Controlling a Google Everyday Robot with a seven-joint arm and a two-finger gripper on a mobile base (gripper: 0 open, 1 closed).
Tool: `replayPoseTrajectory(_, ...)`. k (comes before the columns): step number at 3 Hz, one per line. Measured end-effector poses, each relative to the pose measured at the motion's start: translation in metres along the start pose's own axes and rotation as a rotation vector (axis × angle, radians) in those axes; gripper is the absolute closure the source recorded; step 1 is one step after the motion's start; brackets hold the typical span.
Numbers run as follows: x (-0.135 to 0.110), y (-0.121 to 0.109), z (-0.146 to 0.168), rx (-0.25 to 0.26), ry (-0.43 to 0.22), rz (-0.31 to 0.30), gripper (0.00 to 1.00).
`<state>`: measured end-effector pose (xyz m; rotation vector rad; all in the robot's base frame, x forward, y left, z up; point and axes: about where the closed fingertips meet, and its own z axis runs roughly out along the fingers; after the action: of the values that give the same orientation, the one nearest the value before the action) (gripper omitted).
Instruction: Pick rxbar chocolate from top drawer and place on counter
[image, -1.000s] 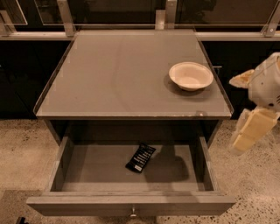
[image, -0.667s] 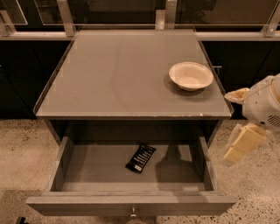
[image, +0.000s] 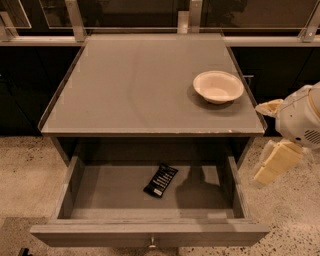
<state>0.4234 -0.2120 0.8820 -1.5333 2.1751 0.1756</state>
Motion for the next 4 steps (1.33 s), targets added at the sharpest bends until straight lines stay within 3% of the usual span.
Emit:
replayPoseTrajectory(1,0.004,0.021,0.034,-0.066,-0.075,0.081,0.0)
replayPoseTrajectory(2,-0.002,0.049,0.086,-0.174,-0.183,0.171,0.0)
replayPoseTrajectory(3,-0.01,0.064,0.12,-0.25,-0.242,0.217,0.0)
replayPoseTrajectory(4,-0.011,0.065,0.122,-0.254,-0.245,0.221,0.0)
